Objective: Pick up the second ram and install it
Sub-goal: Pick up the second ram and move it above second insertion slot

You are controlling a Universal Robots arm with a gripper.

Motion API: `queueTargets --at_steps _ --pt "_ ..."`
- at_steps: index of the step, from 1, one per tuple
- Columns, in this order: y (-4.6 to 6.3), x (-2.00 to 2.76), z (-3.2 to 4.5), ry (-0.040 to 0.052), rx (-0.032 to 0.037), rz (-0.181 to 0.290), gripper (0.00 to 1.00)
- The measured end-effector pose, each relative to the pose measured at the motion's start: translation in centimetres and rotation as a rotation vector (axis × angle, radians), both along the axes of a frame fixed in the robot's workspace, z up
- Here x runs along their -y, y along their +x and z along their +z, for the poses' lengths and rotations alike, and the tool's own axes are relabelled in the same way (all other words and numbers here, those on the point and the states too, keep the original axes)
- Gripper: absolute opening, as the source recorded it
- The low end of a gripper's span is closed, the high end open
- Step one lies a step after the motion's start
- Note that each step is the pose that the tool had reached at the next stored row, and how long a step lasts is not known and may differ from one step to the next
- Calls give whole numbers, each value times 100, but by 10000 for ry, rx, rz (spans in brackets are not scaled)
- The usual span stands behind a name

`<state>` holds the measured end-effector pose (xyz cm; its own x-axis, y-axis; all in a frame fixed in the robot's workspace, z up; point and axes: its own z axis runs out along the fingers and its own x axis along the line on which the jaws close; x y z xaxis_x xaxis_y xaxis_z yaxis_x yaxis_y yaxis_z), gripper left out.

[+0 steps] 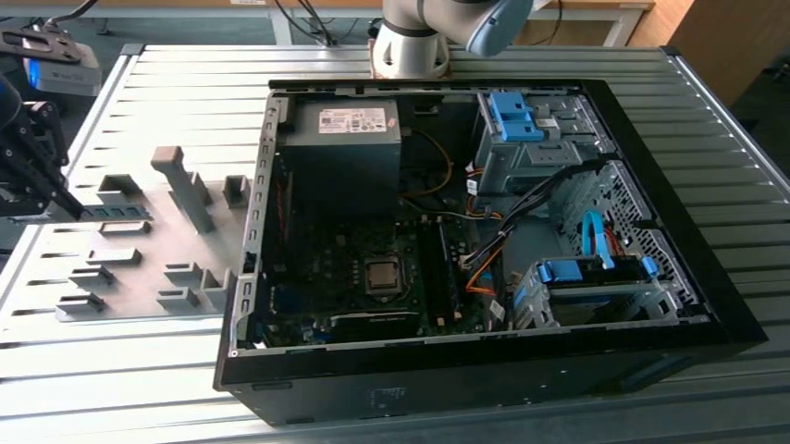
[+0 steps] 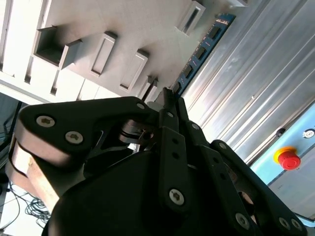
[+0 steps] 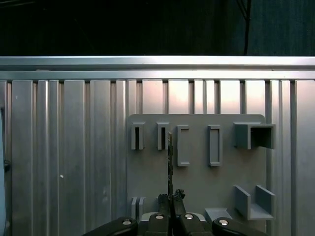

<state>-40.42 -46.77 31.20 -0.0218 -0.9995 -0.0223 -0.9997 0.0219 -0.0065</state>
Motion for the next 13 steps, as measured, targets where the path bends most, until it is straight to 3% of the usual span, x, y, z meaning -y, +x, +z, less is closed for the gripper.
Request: queueTargets --at_steps 10,13 --pt "15 0 17 2 -21 0 14" --pt "16 0 8 1 -66 0 14"
